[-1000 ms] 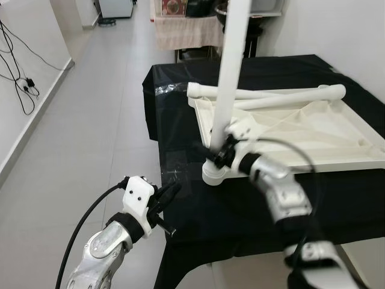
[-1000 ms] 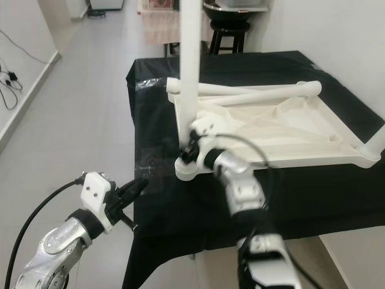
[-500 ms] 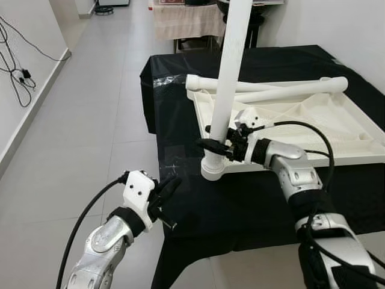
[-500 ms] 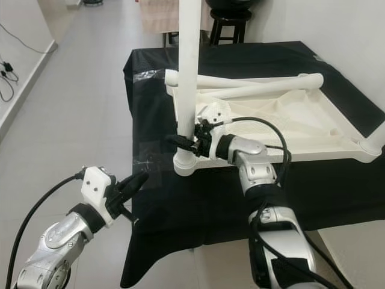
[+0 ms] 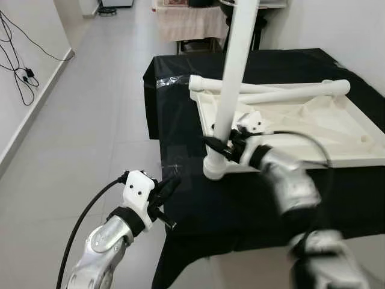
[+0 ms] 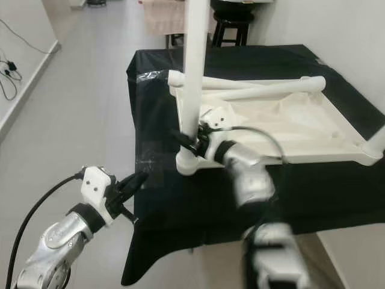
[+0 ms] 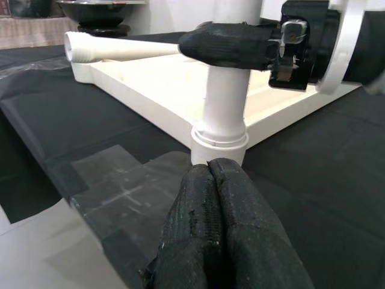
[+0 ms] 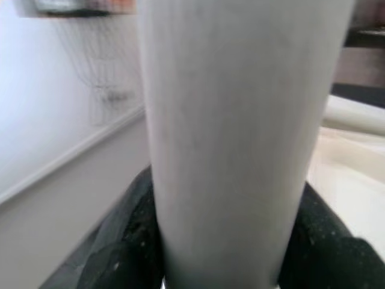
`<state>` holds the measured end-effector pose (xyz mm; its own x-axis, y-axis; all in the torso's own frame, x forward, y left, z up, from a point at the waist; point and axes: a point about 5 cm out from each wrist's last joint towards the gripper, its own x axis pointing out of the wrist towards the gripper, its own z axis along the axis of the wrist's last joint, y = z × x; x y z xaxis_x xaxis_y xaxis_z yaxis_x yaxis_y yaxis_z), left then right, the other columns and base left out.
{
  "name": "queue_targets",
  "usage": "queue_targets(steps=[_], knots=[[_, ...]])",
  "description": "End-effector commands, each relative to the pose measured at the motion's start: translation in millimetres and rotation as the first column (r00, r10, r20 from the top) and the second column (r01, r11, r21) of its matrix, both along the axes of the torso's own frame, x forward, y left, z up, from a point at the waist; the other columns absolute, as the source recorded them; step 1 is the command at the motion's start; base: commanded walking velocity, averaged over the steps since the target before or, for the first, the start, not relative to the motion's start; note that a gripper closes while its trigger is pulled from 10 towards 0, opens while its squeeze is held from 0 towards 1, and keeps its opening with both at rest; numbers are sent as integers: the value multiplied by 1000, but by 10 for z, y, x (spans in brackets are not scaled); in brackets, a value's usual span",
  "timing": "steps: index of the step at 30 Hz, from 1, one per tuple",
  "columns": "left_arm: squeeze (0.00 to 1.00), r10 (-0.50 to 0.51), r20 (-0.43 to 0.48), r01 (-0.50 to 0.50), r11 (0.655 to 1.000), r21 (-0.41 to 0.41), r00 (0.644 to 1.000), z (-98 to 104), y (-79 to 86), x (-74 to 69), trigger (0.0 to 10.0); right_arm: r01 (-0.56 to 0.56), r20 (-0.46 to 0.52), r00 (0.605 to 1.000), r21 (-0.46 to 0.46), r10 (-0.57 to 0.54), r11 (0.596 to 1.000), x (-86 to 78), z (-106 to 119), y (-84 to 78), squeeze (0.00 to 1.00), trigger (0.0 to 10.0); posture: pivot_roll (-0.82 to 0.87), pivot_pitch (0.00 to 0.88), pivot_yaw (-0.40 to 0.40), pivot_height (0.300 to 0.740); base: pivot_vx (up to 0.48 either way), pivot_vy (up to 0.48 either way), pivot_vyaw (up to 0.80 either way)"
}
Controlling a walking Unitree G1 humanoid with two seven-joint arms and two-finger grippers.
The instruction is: Building children table
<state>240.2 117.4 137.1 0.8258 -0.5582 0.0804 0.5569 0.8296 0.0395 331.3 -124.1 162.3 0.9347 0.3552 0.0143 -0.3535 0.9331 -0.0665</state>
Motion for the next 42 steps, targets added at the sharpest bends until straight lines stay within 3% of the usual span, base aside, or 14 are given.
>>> queue_targets(steps=[1, 9, 11, 12, 13, 14, 21, 23, 24, 32, 33, 35, 36, 42], knots=[[0, 8, -12, -7, 1000, 14, 1000, -37, 35, -12, 10000, 76, -47, 995, -159, -85, 984, -120, -150, -63, 0, 0, 2, 83, -50, 740, 0, 0, 0], [0, -4, -16, 4, 1000, 5, 1000, -34, 15, 6, 10000, 66, -61, 995, -139, -75, 988, 114, -112, -56, 0, 0, -3, 76, -52, 740, 0, 0, 0], [0, 8, -11, -8, 1000, 6, 1000, -31, 19, 6, 10000, 65, -61, 995, -140, -75, 988, 138, -99, -44, 0, 2157, -1, 75, -54, 740, 0, 0, 0], [0, 17, -8, -17, 1000, 5, 1000, -27, 21, 6, 10000, 50, -62, 996, -131, -59, 990, 165, -86, -25, 0, 10000, -5, 74, -55, 740, 0, 0, 0], [0, 17, -8, -17, 1000, 5, 1000, -27, 21, 6, 10000, 50, -62, 996, -131, -59, 990, 165, -86, -25, 0, 10000, -5, 74, -55, 740, 0, 0, 0], [0, 20, -7, -20, 1000, 4, 1000, -26, 18, 6, 10000, 10, -60, 998, -112, -17, 994, 195, -63, 9, 1000, 10000, -3, 75, -56, 740, 0, 0, 0], [0, 11, -10, -11, 1000, -2, 1000, -26, -1, 8, 10000, -213, -31, 977, -36, 212, 976, 238, 131, 170, 1000, 10000, -6, 72, -54, 740, 0, 0, 0], [0, 9, -11, -9, 1000, -3, 1000, -26, -9, 9, 10000, -320, -4, 947, -38, 320, 947, 259, 232, 173, 635, 10000, 0, 72, -58, 740, 0, 0, 0], [0, 9, -11, -9, 1000, -4, 1000, -26, -11, 9, 10000, -343, 3, 939, -41, 343, 938, 270, 251, 170, 0, 10000, 0, 72, -58, 740, 0, 0, 0], [0, 14, -8, -14, 1000, -4, 1000, -20, 3, 9, 10000, -698, -37, 716, -75, 698, 712, 308, 358, 114, 0, 10000, 9, 69, -61, 740, 0, 0, 0], [0, 14, -8, -14, 1000, -3, 1000, -18, 3, 7, 10000, -701, -44, 713, -67, 700, 710, 333, 354, 106, 0, 3922, 15, 70, -61, 740, 0, 0, 0], [0, 14, -8, -14, 1000, -2, 1000, -18, 2, 7, 10000, -704, -47, 710, -60, 703, 707, 346, 352, 101, 0, 3922, 15, 70, -61, 740, 0, 0, 0], [0, 14, -8, -14, 1000, -1, 1000, -17, 2, 4, 10000, -710, -52, 704, -47, 708, 703, 352, 348, 94, 0, 0, 17, 71, -58, 740, 0, 0, 0], [0, 13, -10, -13, 1000, 1, 1000, -19, 9, -4, 10000, -737, -57, 676, -30, 735, 675, 339, 333, 50, 0, 0, 12, 74, -48, 740, 0, 0, 0]])
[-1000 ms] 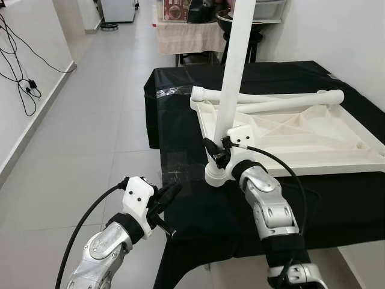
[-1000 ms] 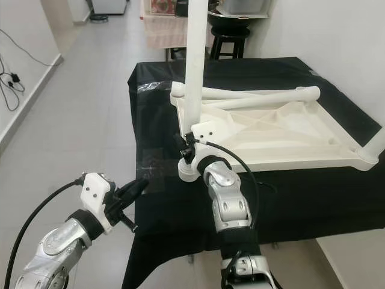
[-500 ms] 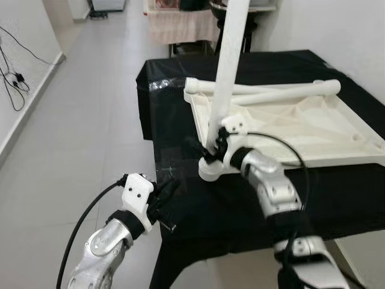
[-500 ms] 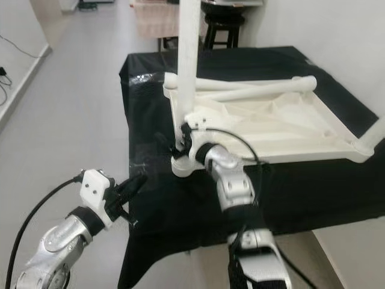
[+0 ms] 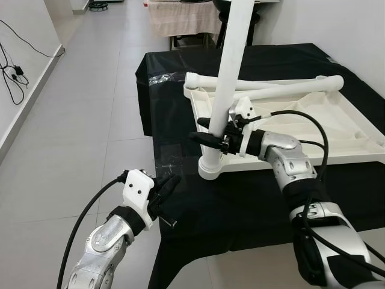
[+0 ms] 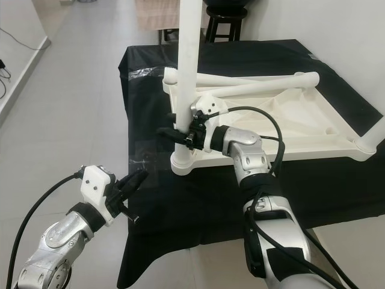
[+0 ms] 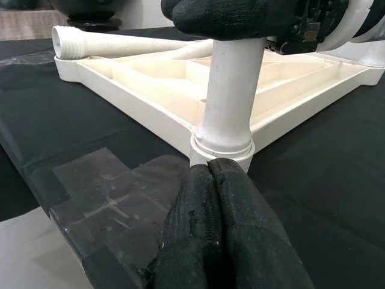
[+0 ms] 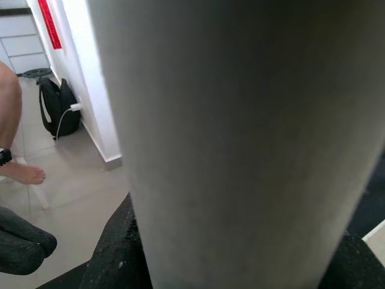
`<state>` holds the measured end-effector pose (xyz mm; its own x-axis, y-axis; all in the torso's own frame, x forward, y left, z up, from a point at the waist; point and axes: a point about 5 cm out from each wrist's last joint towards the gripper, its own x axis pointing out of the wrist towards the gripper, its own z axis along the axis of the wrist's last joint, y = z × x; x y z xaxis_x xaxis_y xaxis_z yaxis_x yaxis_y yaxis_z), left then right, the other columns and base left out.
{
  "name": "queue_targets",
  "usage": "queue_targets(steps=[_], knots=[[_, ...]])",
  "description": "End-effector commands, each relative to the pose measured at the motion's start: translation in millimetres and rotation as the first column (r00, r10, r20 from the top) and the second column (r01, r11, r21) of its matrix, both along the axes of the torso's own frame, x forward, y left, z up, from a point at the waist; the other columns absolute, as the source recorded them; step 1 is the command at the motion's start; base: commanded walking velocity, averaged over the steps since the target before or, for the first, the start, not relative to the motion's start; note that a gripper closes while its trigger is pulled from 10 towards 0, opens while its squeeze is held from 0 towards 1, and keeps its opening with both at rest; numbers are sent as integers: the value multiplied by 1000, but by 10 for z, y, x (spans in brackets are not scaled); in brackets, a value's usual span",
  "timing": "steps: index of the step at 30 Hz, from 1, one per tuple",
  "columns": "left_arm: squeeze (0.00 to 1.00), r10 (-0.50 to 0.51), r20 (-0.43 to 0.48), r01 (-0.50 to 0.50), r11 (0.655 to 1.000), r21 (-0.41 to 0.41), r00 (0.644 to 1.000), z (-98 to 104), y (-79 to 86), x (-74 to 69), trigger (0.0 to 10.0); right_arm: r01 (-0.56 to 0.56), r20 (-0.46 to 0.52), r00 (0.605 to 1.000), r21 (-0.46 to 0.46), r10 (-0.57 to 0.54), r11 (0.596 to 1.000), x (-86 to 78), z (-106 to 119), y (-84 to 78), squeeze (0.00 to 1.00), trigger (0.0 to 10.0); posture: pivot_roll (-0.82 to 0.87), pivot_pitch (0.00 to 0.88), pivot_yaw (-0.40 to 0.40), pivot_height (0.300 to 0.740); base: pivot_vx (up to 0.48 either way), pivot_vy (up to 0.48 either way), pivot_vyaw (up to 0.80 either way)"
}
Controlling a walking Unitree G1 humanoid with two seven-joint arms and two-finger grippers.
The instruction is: Building children table
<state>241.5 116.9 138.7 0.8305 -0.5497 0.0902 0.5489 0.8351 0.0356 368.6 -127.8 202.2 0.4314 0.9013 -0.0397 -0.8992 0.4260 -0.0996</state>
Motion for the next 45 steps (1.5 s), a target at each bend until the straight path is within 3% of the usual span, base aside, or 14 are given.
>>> queue_targets(steps=[1, 6, 7, 10, 12, 14, 17, 25, 26, 29, 33, 34, 35, 45], knots=[[0, 4, -17, -3, 1000, 10, 1000, -38, 16, -19, 10000, -43, -26, 999, -1, 43, 999, -34, -84, 59, 0, 0, 10, 73, -46, 740, 0, 0, 0], [0, 5, -19, -5, 1000, 12, 1000, -43, 19, -22, 10000, 99, -9, 995, -40, -99, 994, -13, -168, -39, 0, 0, 13, 68, -48, 740, 0, 0, 0], [0, 7, -20, -6, 1000, 14, 1000, -49, 28, -27, 10000, 293, -11, 956, -64, -294, 954, 28, -258, -125, 0, 0, 10, 65, -52, 740, 0, 0, 0], [0, 7, -20, -6, 1000, 14, 1000, -49, 28, -27, 10000, 293, -11, 956, -64, -294, 954, 28, -258, -125, 0, 0, 10, 65, -52, 740, 0, 0, 0], [0, 8, -20, -7, 1000, 14, 1000, -51, 32, -30, 10000, 406, -22, 913, -65, -408, 912, 31, -322, -146, 0, 0, 10, 65, -52, 740, 0, 0, 0], [0, 8, -22, -8, 1000, 15, 1000, -52, 45, -31, 10000, 692, -117, 713, -46, -691, 721, -258, -600, -39, 0, 0, 0, 71, -36, 740, 0, 0, 0], [0, -1, -27, 1, 1000, 16, 1000, -65, 37, -27, 10000, 743, -69, 664, -50, -744, 668, -367, -588, 30, 0, 0, -2, 54, -33, 740, 0, 0, 0], [0, 0, -26, 0, 1000, 16, 1000, -72, 22, -26, 10000, 727, -50, 684, -43, -728, 685, -236, -514, 116, 0, 0, 9, 53, -47, 740, 0, 0, 0], [0, 9, -23, -8, 1000, 15, 1000, -70, 26, -22, 10000, 695, -47, 716, -38, -696, 718, -192, -451, 170, 1000, 10000, 4, 54, -45, 740, 0, 0, 0], [0, 8, -23, -8, 1000, 14, 1000, -69, 26, -19, 10000, 671, -48, 739, -34, -672, 740, -180, -413, 192, 1000, 10000, 4, 54, -45, 740, 0, 0, 0], [0, -1, -25, 1, 1000, 10, 1000, -67, 25, -14, 10000, 524, -27, 851, -2, -524, 852, -179, -226, 302, 1000, 10000, 2, 56, -41, 740, 0, 0, 0], [0, -1, -25, 2, 1000, 9, 1000, -66, 24, -12, 10000, 465, -21, 885, 8, -465, 885, -168, -171, 318, 627, 10000, -1, 57, -41, 740, 0, 0, 0], [0, -1, -25, 1, 1000, 8, 1000, -63, 22, -10, 10000, 381, 2, 925, 15, -381, 925, -160, -112, 333, 0, 10000, 1, 58, -43, 740, 0, 0, 0], [0, 6, -20, -6, 1000, 8, 1000, -56, 21, -3, 10000, 135, 55, 989, 2, -135, 991, -115, 47, 345, 0, 10000, 7, 60, -48, 740, 0, 0, 0]])
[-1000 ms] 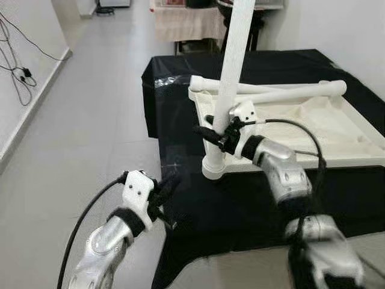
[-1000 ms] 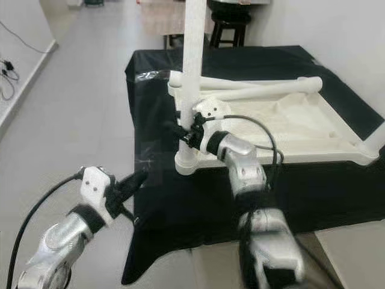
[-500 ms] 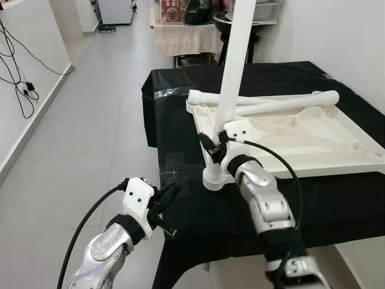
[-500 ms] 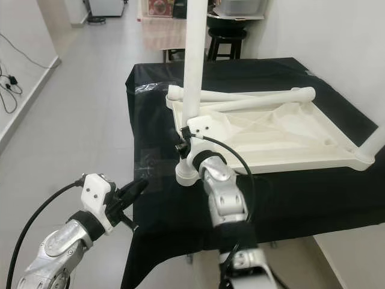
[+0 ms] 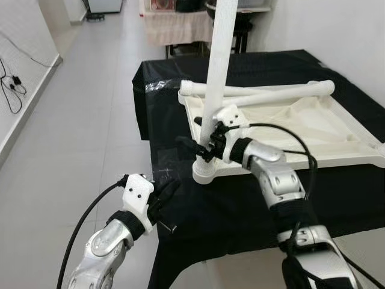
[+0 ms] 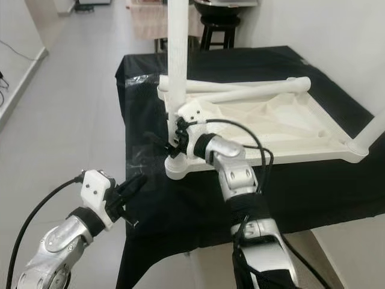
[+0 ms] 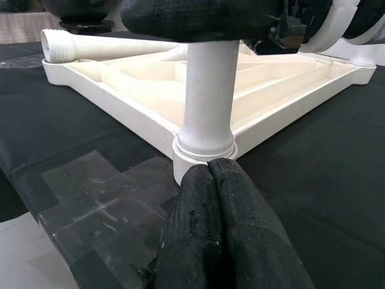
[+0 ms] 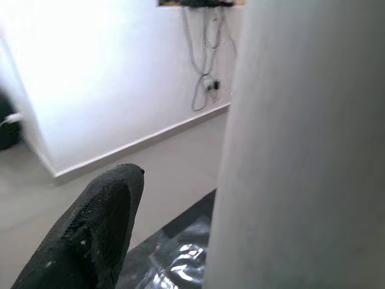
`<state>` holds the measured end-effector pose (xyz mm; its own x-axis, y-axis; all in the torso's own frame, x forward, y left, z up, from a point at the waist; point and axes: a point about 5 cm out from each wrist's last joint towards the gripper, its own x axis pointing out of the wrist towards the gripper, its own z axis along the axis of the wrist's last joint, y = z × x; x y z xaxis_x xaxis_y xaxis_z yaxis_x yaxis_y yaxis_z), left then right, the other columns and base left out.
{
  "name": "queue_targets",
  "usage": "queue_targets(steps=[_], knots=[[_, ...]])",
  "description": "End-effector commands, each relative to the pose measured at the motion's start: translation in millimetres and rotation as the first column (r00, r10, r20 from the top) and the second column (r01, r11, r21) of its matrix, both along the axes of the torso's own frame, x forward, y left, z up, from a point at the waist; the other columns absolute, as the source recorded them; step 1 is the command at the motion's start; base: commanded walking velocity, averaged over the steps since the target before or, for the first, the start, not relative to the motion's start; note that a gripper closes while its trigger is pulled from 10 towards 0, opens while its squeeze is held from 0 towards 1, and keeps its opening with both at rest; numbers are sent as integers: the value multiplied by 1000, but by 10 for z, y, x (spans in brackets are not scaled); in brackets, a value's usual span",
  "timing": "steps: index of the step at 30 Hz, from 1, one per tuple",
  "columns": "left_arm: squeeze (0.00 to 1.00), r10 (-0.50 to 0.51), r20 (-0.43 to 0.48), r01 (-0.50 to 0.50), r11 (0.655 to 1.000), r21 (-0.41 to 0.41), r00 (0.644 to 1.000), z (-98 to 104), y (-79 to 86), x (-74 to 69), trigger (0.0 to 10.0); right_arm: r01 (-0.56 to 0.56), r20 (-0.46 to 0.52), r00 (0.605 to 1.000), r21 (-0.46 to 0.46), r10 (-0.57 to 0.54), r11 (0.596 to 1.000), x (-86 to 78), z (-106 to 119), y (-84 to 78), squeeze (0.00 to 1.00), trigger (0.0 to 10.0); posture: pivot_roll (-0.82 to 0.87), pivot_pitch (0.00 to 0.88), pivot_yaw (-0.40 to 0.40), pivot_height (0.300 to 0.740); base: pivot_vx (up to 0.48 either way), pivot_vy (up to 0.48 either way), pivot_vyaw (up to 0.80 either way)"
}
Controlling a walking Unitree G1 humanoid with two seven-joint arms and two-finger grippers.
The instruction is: Building children table
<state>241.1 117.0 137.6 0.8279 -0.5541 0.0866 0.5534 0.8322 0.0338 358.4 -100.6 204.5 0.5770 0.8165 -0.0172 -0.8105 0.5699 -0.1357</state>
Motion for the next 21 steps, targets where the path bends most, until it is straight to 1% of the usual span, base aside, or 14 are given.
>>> queue_targets(steps=[1, 2, 3, 4, 5, 6, 7, 9, 10, 11, 12, 16, 19, 21], knots=[[0, 12, -15, -12, 1000, 7, 1000, -43, 20, 1, 10000, -76, 11, 997, -5, 76, 997, 11, 50, 72, 0, 10000, 9, 62, -49, 740, 0, 0, 0], [0, 12, -15, -12, 1000, 7, 1000, -43, 20, 1, 10000, -76, 11, 997, -5, 76, 997, 11, 50, 72, 0, 10000, 9, 62, -49, 740, 0, 0, 0], [0, 12, -15, -12, 1000, 7, 1000, -39, 20, -1, 10000, -156, 1, 988, -15, 156, 988, 7, 54, 69, 0, 10000, 13, 66, -48, 740, 0, 0, 0], [0, 12, -15, -12, 1000, 7, 1000, -39, 20, -1, 10000, -156, 1, 988, -15, 156, 988, 7, 54, 69, 0, 10000, 13, 66, -48, 740, 0, 0, 0], [0, 11, -15, -11, 1000, 7, 1000, -36, 19, -3, 10000, -216, -9, 976, -31, 216, 976, 6, 47, 61, 0, 10000, 14, 67, -48, 740, 0, 0, 0], [0, 11, -15, -11, 1000, 7, 1000, -36, 19, -3, 10000, -216, -9, 976, -31, 216, 976, 6, 47, 61, 0, 10000, 14, 67, -48, 740, 0, 0, 0], [0, 10, -15, -10, 1000, 7, 1000, -34, 18, -5, 10000, -255, -24, 967, -34, 254, 966, 16, 39, 53, 0, 10000, 15, 68, -48, 740, 0, 0, 0], [0, 10, -15, -10, 1000, 7, 1000, -34, 18, -5, 10000, -255, -24, 967, -34, 254, 966, 16, 39, 53, 0, 10000, 15, 68, -48, 740, 0, 0, 0], [0, 8, -15, -8, 1000, 7, 1000, -34, 14, -6, 10000, -273, -39, 962, -34, 271, 962, 27, 25, 41, 0, 1020, 18, 67, -48, 740, 0, 0, 0], [0, 8, -15, -8, 1000, 7, 1000, -34, 14, -6, 10000, -273, -39, 962, -34, 271, 962, 27, 25, 41, 0, 1020, 18, 67, -48, 740, 0, 0, 0], [0, 8, -15, -8, 1000, 8, 1000, -34, 10, -7, 10000, -274, -52, 961, -30, 272, 961, 49, 5, 13, 0, 0, 18, 67, -48, 740, 0, 0, 0], [0, 9, -15, -9, 1000, 9, 1000, -33, 8, -11, 10000, -245, -71, 968, -24, 243, 969, 79, -38, -44, 0, 0, 18, 70, -47, 740, 0, 0, 0], [0, 9, -15, -8, 1000, 8, 1000, -32, 10, -13, 10000, -214, -73, 975, -18, 212, 977, 73, -97, -124, 0, 0, 18, 71, -46, 740, 0, 0, 0], [0, 9, -15, -8, 1000, 8, 1000, -32, 11, -14, 10000, -183, -73, 980, -2, 183, 983, 66, -140, -215, 0, 0, 17, 72, -45, 740, 0, 0, 0]])
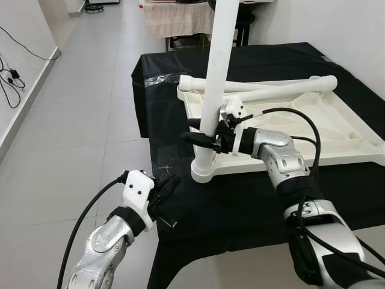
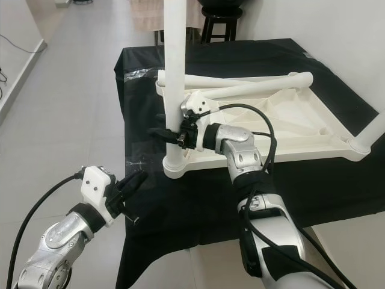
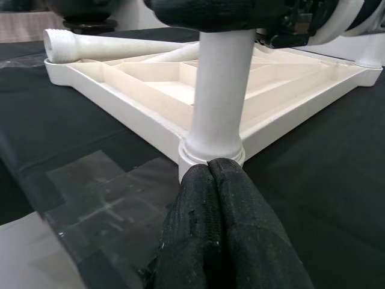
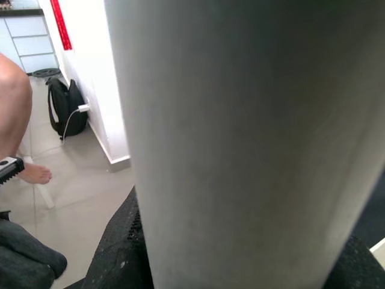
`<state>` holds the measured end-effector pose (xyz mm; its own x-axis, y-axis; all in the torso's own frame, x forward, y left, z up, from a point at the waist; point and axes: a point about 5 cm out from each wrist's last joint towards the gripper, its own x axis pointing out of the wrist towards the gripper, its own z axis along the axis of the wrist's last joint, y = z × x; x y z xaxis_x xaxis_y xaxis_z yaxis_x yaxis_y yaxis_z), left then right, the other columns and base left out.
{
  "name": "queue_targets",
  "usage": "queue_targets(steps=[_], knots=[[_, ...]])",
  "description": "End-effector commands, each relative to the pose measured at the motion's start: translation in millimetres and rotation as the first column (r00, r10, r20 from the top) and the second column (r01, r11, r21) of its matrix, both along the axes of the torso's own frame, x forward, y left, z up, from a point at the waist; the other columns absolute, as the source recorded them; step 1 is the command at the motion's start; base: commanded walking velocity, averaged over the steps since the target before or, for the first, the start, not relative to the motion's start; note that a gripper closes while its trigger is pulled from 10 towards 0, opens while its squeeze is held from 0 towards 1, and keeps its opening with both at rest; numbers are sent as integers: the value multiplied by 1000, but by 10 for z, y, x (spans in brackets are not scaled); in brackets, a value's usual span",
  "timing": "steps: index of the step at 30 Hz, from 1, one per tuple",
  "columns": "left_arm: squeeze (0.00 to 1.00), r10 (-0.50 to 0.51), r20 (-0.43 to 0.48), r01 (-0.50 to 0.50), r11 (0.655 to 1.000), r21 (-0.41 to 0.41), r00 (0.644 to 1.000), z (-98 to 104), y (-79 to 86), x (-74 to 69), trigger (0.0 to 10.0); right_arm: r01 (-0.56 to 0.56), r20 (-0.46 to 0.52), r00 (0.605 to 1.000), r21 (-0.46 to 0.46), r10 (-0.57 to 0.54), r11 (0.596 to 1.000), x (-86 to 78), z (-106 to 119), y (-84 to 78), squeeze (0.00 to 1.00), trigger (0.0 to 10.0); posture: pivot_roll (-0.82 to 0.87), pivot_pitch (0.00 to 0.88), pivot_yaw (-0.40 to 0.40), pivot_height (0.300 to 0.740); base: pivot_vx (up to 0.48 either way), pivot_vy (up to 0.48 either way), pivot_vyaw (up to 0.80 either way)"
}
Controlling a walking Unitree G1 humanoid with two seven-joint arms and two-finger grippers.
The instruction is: Building children table
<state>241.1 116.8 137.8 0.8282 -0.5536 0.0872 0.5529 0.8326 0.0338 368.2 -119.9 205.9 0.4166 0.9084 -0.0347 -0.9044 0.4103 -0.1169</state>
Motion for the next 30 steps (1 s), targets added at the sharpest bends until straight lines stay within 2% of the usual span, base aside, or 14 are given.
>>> queue_targets(steps=[1, 11, 12, 13, 15, 17, 18, 23, 24, 26, 27, 28, 29, 30], knots=[[0, 8, -16, -8, 1000, 8, 1000, -33, 13, -14, 10000, 0, -47, 999, -7, -1, 1000, -32, -154, -22, 0, 0, 17, 72, -45, 740, 0, 0, 0], [0, 9, -16, -9, 1000, 8, 1000, -32, 26, -15, 10000, 205, -61, 976, -56, -208, 977, -117, -361, -127, 0, 0, 5, 75, -49, 740, 0, 0, 0], [0, 9, -16, -9, 1000, 8, 1000, -31, 33, -13, 10000, 533, -120, 839, -21, -531, 846, -127, -466, -90, 0, 0, 5, 79, -46, 740, 0, 0, 0], [0, 9, -16, -9, 1000, 10, 1000, -31, 38, -12, 10000, 654, -135, 746, -32, -652, 756, -247, -543, 7, 0, 0, 5, 79, -46, 740, 0, 0, 0], [0, 9, -16, -9, 1000, 10, 1000, -31, 38, -12, 10000, 654, -135, 746, -32, -652, 756, -247, -543, 7, 0, 0, 5, 79, -46, 740, 0, 0, 0], [0, 8, -17, -8, 1000, 12, 1000, -35, 39, -5, 10000, 694, -109, 712, -41, -694, 719, -327, -548, 174, 0, 0, 10, 77, -49, 740, 0, 0, 0], [0, 6, -17, -6, 1000, 11, 1000, -36, 36, -2, 10000, 666, -96, 739, -43, -667, 745, -299, -532, 211, 0, 0, 6, 76, -52, 740, 0, 0, 0], [0, 17, -12, -17, 1000, 10, 1000, -32, 34, 4, 10000, 658, -104, 746, -29, -657, 752, -221, -479, 226, 0, 0, 7, 75, -54, 740, 0, 0, 0], [0, 23, -10, -23, 1000, 10, 1000, -31, 32, 6, 10000, 650, -100, 754, -30, -649, 759, -193, -449, 236, 0, 10000, 5, 72, -53, 740, 0, 0, 0], [0, 23, -10, -23, 1000, 10, 1000, -31, 32, 6, 10000, 650, -100, 754, -30, -649, 759, -193, -449, 236, 0, 10000, 5, 72, -53, 740, 0, 0, 0], [0, 24, -9, -24, 1000, 9, 1000, -32, 31, 8, 10000, 628, -96, 774, -18, -626, 778, -169, -413, 244, 102, 10000, 4, 72, -53, 740, 0, 0, 0], [0, 24, -9, -24, 1000, 9, 1000, -32, 31, 8, 10000, 628, -96, 774, -18, -626, 778, -169, -413, 244, 102, 10000, 4, 72, -53, 740, 0, 0, 0], [0, 21, -10, -20, 1000, 7, 1000, -35, 26, 9, 10000, 576, -103, 813, -1, -573, 817, -152, -367, 258, 1000, 10000, 1, 69, -51, 740, 0, 0, 0], [0, 21, -10, -20, 1000, 7, 1000, -35, 26, 9, 10000, 576, -103, 813, -1, -573, 817, -152, -367, 258, 1000, 10000, 1, 69, -51, 740, 0, 0, 0]])
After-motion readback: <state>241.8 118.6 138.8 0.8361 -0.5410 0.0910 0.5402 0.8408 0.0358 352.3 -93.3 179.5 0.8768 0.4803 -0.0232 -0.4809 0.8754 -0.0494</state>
